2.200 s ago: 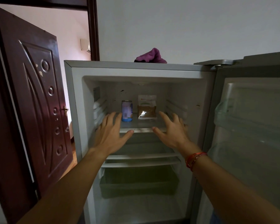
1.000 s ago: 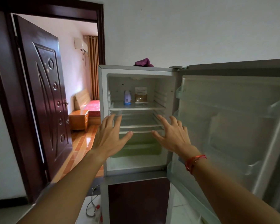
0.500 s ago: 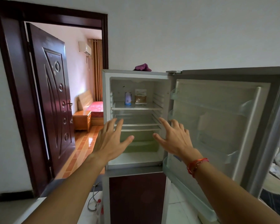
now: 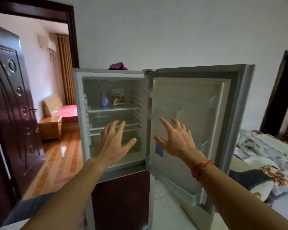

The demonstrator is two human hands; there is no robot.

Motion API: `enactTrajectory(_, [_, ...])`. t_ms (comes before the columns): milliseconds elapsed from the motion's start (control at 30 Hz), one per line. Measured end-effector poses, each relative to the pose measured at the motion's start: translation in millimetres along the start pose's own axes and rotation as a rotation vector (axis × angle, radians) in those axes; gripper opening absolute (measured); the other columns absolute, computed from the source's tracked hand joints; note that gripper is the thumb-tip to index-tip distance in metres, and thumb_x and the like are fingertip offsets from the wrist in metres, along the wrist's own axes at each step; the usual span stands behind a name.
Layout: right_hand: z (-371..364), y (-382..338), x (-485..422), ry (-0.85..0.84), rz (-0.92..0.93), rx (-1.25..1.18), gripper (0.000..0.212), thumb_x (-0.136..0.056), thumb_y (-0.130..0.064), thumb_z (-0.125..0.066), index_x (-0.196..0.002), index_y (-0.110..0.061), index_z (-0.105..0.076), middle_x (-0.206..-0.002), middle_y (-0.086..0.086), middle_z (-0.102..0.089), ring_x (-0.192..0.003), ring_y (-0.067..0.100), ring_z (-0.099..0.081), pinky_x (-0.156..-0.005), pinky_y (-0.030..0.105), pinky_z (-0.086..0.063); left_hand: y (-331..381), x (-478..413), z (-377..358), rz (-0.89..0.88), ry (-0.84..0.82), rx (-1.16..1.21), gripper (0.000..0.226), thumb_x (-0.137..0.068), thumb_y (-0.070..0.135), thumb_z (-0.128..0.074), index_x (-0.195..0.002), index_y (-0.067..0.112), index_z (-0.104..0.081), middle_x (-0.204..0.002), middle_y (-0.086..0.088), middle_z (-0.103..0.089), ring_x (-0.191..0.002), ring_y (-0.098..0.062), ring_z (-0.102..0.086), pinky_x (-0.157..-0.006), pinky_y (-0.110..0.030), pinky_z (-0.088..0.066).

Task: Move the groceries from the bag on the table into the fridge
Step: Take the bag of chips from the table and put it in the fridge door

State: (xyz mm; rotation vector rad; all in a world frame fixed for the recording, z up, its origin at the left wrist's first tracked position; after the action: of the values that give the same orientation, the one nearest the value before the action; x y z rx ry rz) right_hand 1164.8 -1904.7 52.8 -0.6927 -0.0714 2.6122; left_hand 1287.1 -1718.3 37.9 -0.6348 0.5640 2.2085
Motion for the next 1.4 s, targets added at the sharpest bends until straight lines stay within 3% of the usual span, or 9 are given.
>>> enactTrajectory(133, [23, 62, 29, 0.019, -0.125, 0.065, 0.078, -0.093, -0.07, -0.044, -0.158, -0.042, -0.011, -0.162, 0.015, -0.023, -0.144, 0.037, -0.03, -0.115, 0.051, -0.031, 58, -15, -33, -0.076, -0.027, 0.086, 0.094, -0.079, 0.08, -0.027, -0.152, 0.02, -0.031, -0.155, -0.009, -0.031, -0.14, -0.028, -0.033, -0.11, -0.046, -0.034])
enactTrajectory(433, [96, 208, 121, 0.059, -0.359, 0.194, 0.078, -0.093, -0.069, -0.047, -0.157, -0.041, -0.014, -0.162, 0.013, -0.024, -0.143, 0.037, -0.032, -0.111, 0.053, -0.038, 235, -23, -83, -0.369, -0.089, 0.32, 0.089, -0.08, 0.076, -0.032, -0.146, 0.018, -0.042, -0.145, -0.01, -0.043, -0.13, -0.032, -0.042, -0.102, -0.049, -0.042])
enactTrajectory(733, [159, 288, 216, 0.112, -0.596, 0.352, 0.077, -0.091, -0.07, -0.048, -0.155, -0.042, -0.018, -0.157, 0.012, -0.03, -0.137, 0.033, -0.038, -0.105, 0.049, -0.042, 374, -1, -86, -0.627, -0.123, 0.442, 0.091, -0.08, 0.077, -0.026, -0.15, 0.019, -0.034, -0.15, -0.006, -0.035, -0.136, -0.025, -0.034, -0.104, -0.049, -0.04])
enactTrajectory(867, [180, 296, 257, 0.141, -0.722, 0.419, 0.077, -0.091, -0.069, -0.048, -0.156, -0.04, -0.019, -0.159, 0.013, -0.029, -0.138, 0.034, -0.038, -0.103, 0.048, -0.043, 422, 14, -88, -0.729, -0.164, 0.502, 0.095, -0.077, 0.081, -0.021, -0.149, 0.02, -0.035, -0.151, -0.005, -0.033, -0.136, -0.026, -0.034, -0.102, -0.05, -0.041])
enactTrajectory(1000, [195, 286, 304, 0.162, -0.862, 0.492, 0.076, -0.093, -0.066, -0.048, -0.158, -0.038, -0.019, -0.16, 0.014, -0.029, -0.139, 0.034, -0.037, -0.103, 0.047, -0.041, 456, 37, -95, -0.868, -0.174, 0.566, 0.083, -0.084, 0.075, -0.037, -0.147, 0.02, -0.037, -0.149, -0.01, -0.04, -0.135, -0.029, -0.037, -0.104, -0.049, -0.039])
enactTrajectory(1067, [201, 282, 332, 0.167, -0.946, 0.53, 0.075, -0.093, -0.066, -0.048, -0.157, -0.038, -0.02, -0.159, 0.015, -0.03, -0.138, 0.035, -0.038, -0.102, 0.047, -0.041, 471, 52, -91, -0.94, -0.197, 0.624, 0.085, -0.083, 0.075, -0.035, -0.147, 0.019, -0.037, -0.149, -0.011, -0.04, -0.135, -0.03, -0.038, -0.105, -0.049, -0.039])
enactTrajectory(1400, [241, 228, 462, 0.212, -1.221, 0.694, 0.075, -0.089, -0.07, -0.047, -0.153, -0.038, -0.027, -0.141, 0.009, -0.044, -0.117, 0.03, -0.049, -0.089, 0.044, -0.049, 530, 143, -47, -1.225, -0.252, 0.809, 0.088, -0.083, 0.076, -0.029, -0.148, 0.018, -0.039, -0.152, -0.011, -0.039, -0.139, -0.03, -0.037, -0.106, -0.049, -0.038])
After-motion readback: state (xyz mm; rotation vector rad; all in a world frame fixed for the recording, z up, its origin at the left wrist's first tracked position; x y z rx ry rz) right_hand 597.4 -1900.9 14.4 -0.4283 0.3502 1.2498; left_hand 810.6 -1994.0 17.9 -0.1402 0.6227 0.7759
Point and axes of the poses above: each hand's wrist, its own x-axis away from the middle knuckle, its own z-axis out of the back of the hand, y = z × x, the point moved 9 cm from there along -x, towards the middle knuckle
